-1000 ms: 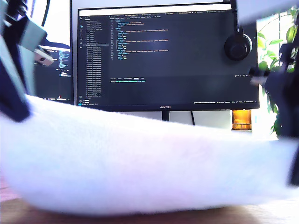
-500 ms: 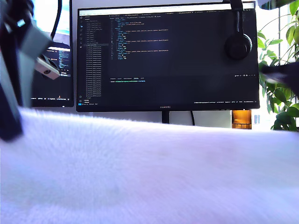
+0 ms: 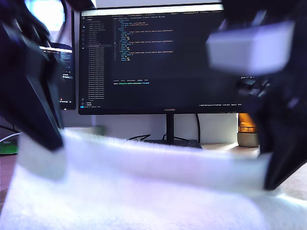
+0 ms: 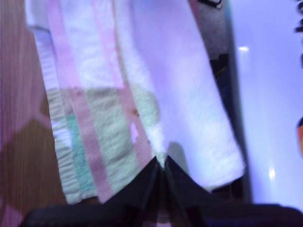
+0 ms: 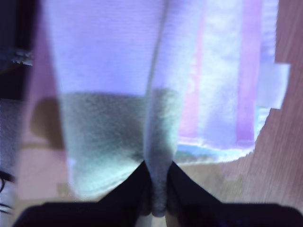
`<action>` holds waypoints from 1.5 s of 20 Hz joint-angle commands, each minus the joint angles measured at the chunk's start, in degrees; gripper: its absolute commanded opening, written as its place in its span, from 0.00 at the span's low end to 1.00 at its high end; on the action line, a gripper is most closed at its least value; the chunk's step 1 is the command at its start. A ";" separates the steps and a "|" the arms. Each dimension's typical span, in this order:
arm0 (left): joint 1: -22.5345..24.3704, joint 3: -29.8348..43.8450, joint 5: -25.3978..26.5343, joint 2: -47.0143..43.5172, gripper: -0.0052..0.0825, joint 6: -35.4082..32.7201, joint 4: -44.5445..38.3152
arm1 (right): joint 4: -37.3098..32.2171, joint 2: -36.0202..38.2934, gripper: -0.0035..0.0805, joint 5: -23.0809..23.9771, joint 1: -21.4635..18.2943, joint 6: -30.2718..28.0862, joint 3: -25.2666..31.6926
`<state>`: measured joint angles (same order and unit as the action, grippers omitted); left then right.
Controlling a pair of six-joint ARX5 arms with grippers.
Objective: Fold the tea towel to a neat square and place it to the right
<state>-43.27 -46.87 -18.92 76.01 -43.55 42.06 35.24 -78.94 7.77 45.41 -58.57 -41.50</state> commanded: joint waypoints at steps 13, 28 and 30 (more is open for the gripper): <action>4.76 0.02 3.54 5.40 0.04 -0.39 -4.85 | -2.84 -9.27 0.03 0.72 -5.46 -3.41 -11.08; 5.40 0.02 6.86 2.99 0.04 0.48 -4.39 | -11.78 -9.42 0.03 -1.55 -5.84 -3.39 -12.41; 6.32 0.02 7.41 3.06 0.04 0.50 -4.72 | -12.66 -9.42 0.03 -1.66 -5.84 -3.39 -12.41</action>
<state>-37.39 -46.87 -11.64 79.59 -43.44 37.63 23.20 -87.39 6.48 39.72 -61.80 -53.56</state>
